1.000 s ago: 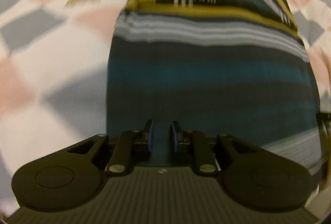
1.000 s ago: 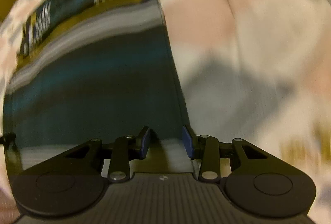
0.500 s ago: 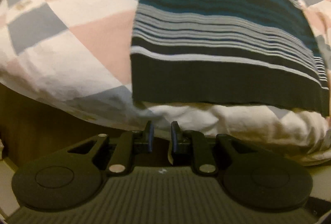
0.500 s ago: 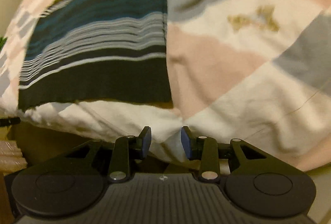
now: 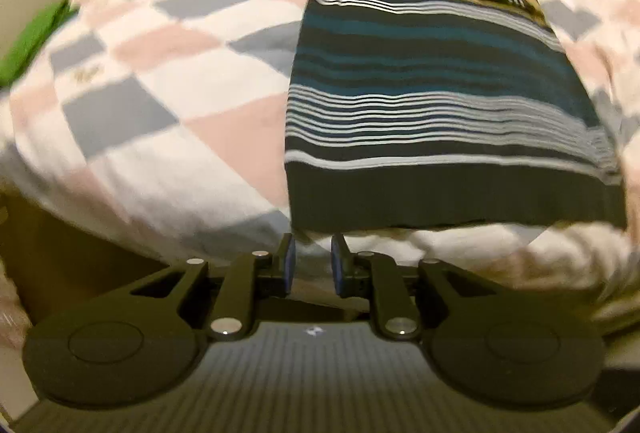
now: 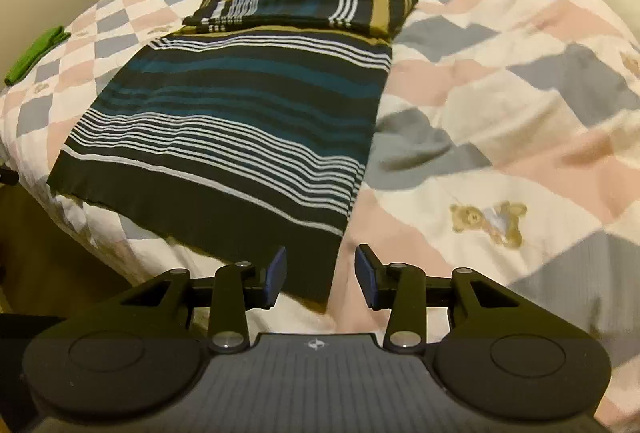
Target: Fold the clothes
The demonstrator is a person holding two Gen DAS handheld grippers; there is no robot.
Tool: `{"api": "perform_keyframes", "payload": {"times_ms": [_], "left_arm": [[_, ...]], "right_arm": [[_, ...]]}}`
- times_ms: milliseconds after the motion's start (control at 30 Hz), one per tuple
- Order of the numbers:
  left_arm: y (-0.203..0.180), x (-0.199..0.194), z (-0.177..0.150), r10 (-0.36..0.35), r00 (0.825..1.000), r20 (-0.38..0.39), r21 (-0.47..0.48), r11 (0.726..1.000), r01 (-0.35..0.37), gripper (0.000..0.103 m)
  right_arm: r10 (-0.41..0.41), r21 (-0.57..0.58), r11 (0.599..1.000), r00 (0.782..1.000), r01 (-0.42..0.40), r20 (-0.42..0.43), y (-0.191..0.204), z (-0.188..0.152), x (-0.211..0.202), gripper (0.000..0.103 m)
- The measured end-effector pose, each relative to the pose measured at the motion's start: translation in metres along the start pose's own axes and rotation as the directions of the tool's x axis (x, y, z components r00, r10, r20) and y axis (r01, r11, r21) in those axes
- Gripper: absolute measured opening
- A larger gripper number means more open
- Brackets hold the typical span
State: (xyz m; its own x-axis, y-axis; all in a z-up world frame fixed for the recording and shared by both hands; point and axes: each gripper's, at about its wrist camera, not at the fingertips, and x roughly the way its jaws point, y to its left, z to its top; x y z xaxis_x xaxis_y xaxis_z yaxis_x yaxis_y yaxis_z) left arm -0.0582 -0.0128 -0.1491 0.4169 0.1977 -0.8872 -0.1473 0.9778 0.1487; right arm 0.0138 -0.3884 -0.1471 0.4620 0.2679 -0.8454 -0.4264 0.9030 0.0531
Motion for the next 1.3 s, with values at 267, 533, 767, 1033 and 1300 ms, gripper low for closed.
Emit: {"api": "perform_keyframes", "payload": {"times_ms": [267,533,767,1033,1300], "left_arm": [[-0.040,0.036,-0.034,0.105,0.984,0.146,0.586,0.792,-0.172,0.028],[-0.058,0.079,-0.095,0.085,0.928,0.363,0.861,0.351,-0.369,0.038],[-0.057,0.111,-0.112,0.076,0.871,0.485,0.858,0.152,-0.491,0.038],[-0.053,0.128,-0.115,0.067,0.842,0.536,0.840,0.059,-0.539,0.037],[-0.044,0.098,-0.079,0.023,0.909,0.416,0.895,0.165,-0.414,0.007]], "right_arm": [[-0.100,-0.266,0.960,0.995,0.093,-0.015,0.029,-0.025,0.019,0.052],[-0.206,-0.668,0.709,0.973,0.224,0.107,0.069,-0.069,0.044,0.059],[-0.255,-0.807,0.520,0.952,0.280,0.167,0.083,-0.092,0.074,0.059],[-0.285,-0.883,0.324,0.925,0.339,0.251,0.081,-0.107,0.094,0.043],[-0.209,-0.900,0.392,0.971,0.189,0.113,0.067,-0.076,0.075,0.000]]}}
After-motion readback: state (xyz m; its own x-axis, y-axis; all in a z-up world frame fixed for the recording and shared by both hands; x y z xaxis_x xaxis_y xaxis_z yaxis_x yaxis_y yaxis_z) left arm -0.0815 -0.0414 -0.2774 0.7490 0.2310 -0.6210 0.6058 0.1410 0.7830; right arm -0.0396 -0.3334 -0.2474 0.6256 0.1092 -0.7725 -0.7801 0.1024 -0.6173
